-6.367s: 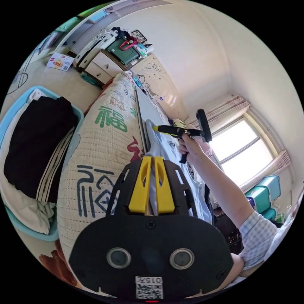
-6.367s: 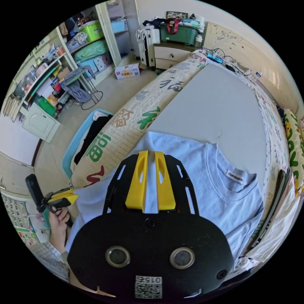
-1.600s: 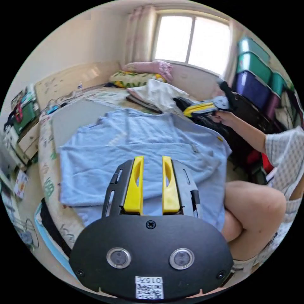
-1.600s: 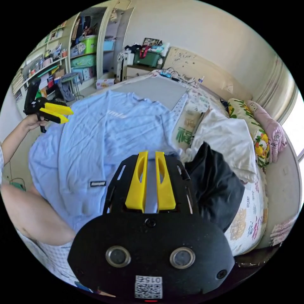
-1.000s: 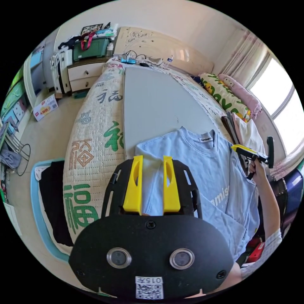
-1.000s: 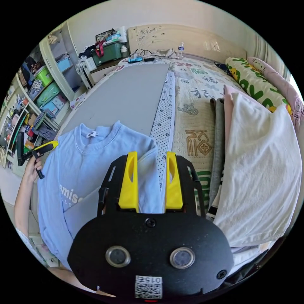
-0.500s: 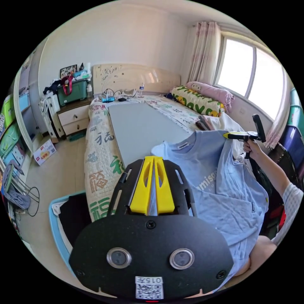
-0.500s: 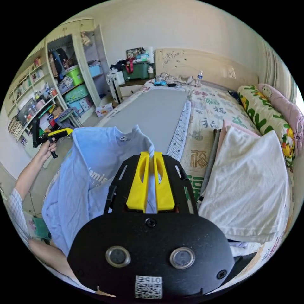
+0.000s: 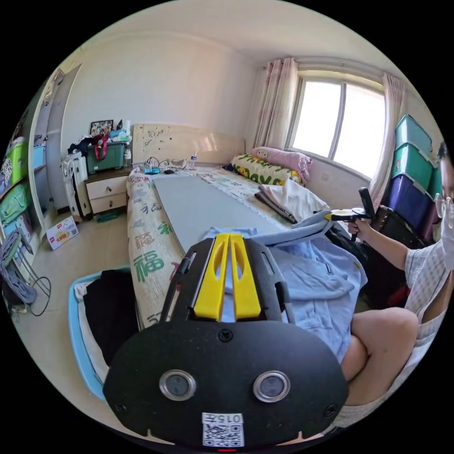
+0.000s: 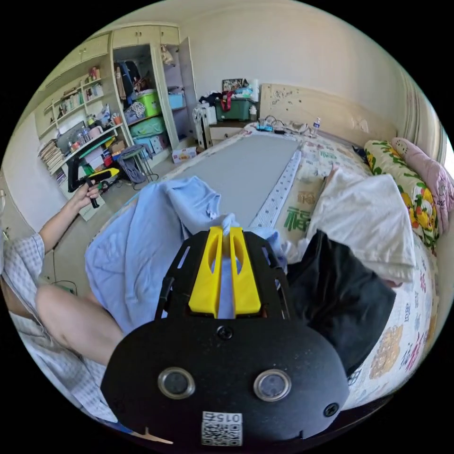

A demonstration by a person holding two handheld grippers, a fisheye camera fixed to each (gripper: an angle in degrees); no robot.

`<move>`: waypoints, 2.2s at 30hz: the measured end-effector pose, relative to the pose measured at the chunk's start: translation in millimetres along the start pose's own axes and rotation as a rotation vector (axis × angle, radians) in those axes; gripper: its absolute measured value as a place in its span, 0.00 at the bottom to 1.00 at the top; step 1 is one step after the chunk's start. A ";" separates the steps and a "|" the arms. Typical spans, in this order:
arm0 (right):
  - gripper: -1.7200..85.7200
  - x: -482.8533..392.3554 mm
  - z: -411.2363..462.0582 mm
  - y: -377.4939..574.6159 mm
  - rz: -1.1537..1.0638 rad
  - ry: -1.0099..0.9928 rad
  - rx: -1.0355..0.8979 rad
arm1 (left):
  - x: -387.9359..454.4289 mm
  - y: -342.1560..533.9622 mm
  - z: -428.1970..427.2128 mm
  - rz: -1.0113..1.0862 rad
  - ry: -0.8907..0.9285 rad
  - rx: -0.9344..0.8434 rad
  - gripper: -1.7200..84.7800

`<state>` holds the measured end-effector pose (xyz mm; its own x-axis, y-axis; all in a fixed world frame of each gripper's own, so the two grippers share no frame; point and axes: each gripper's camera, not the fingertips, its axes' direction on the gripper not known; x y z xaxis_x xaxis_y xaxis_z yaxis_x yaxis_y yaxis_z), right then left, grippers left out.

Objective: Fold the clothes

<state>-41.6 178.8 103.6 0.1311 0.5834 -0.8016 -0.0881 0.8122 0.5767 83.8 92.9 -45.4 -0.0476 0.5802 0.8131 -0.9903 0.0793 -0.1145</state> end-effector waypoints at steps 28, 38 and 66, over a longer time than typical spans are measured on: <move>0.06 53.3 118.2 87.3 0.166 -0.265 -0.077 | 21.9 -150.9 277.5 0.239 -0.110 -0.591 0.06; 0.06 3.0 13.1 68.0 -0.033 -0.095 0.088 | 37.9 -115.4 81.6 0.303 -0.014 -0.105 0.02; 0.18 103.5 53.4 41.1 0.341 0.038 -0.104 | -99.0 95.5 -20.7 -0.459 0.033 -0.056 0.20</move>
<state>21.0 272.3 52.8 0.0405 0.8190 -0.5724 -0.2208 0.5660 0.7943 -3.4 59.8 -148.7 0.3996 0.4997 0.7685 -0.8991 0.3771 0.2223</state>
